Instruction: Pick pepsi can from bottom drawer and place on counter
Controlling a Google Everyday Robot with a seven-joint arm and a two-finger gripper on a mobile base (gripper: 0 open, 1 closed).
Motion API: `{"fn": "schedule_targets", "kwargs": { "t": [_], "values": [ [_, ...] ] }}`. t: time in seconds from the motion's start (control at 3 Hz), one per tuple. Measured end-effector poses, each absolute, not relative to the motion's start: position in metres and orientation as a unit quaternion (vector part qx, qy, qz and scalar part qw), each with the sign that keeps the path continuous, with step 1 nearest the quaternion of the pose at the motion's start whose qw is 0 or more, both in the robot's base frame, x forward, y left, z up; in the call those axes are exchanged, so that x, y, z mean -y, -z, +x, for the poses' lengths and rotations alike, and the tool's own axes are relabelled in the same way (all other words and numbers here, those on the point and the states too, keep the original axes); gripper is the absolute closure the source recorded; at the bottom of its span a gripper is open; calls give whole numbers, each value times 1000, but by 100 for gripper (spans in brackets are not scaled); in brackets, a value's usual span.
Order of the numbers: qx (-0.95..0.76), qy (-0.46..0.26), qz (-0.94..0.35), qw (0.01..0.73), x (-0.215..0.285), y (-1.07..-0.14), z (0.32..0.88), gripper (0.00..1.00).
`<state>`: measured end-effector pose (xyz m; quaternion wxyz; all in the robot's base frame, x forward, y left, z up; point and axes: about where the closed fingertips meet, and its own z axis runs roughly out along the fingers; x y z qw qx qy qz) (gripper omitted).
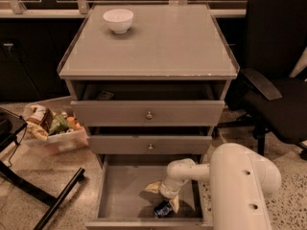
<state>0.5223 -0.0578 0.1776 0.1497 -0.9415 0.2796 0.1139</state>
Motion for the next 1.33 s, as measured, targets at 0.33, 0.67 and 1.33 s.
{"fn": "schedule_targets", "kwargs": {
  "t": [0.33, 0.67, 1.33],
  "values": [
    [-277, -117, -942, 150, 59, -163, 523, 0],
    [-281, -118, -942, 142, 63, -151, 529, 0],
    [-289, -131, -939, 131, 71, -126, 534, 19]
  ]
}}
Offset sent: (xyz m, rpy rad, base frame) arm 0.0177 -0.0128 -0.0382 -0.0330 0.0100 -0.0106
